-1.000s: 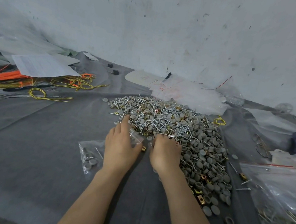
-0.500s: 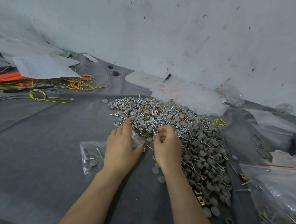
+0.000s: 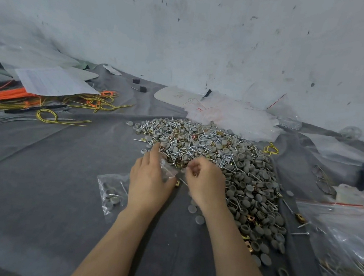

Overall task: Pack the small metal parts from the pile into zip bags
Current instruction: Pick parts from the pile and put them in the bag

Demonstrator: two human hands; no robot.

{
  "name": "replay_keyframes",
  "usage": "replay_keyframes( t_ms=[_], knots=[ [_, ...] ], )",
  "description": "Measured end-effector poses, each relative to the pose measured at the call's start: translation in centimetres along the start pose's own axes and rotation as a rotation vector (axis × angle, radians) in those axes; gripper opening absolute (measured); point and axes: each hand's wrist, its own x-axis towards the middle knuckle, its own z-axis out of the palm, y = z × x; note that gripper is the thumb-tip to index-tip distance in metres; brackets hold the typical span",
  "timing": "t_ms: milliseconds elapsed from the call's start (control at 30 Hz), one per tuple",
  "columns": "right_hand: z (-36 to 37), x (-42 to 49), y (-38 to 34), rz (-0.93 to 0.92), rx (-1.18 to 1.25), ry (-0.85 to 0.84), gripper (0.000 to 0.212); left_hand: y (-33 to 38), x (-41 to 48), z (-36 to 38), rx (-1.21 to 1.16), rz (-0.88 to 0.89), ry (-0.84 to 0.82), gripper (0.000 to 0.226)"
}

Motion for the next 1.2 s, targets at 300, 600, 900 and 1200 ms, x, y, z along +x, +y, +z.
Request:
replay_keyframes(
  t_ms=[300, 600, 900, 1200],
  knots=[
    [0.7, -0.3, 0.0, 0.054, -0.262, -0.064, 0.017, 0.0, 0.0, 0.0, 0.020, -0.013, -0.010, 0.082],
    [1.1, 0.2, -0.4, 0.161, 0.556, 0.046, 0.017, 0.2, -0.2, 0.3, 0.021, 0.045, -0.059, 0.084],
    [-0.2, 0.4, 0.3, 0.058, 0.126, 0.139, 0.018, 0.2, -0.1, 0.0, 0.008, 0.009, -0.039, 0.085],
    [-0.4, 0.5, 1.9, 0.258, -0.348, -0.079, 0.019, 0.3, -0.2, 0.0, 0.013, 0.011, -0.038, 0.086]
  ],
)
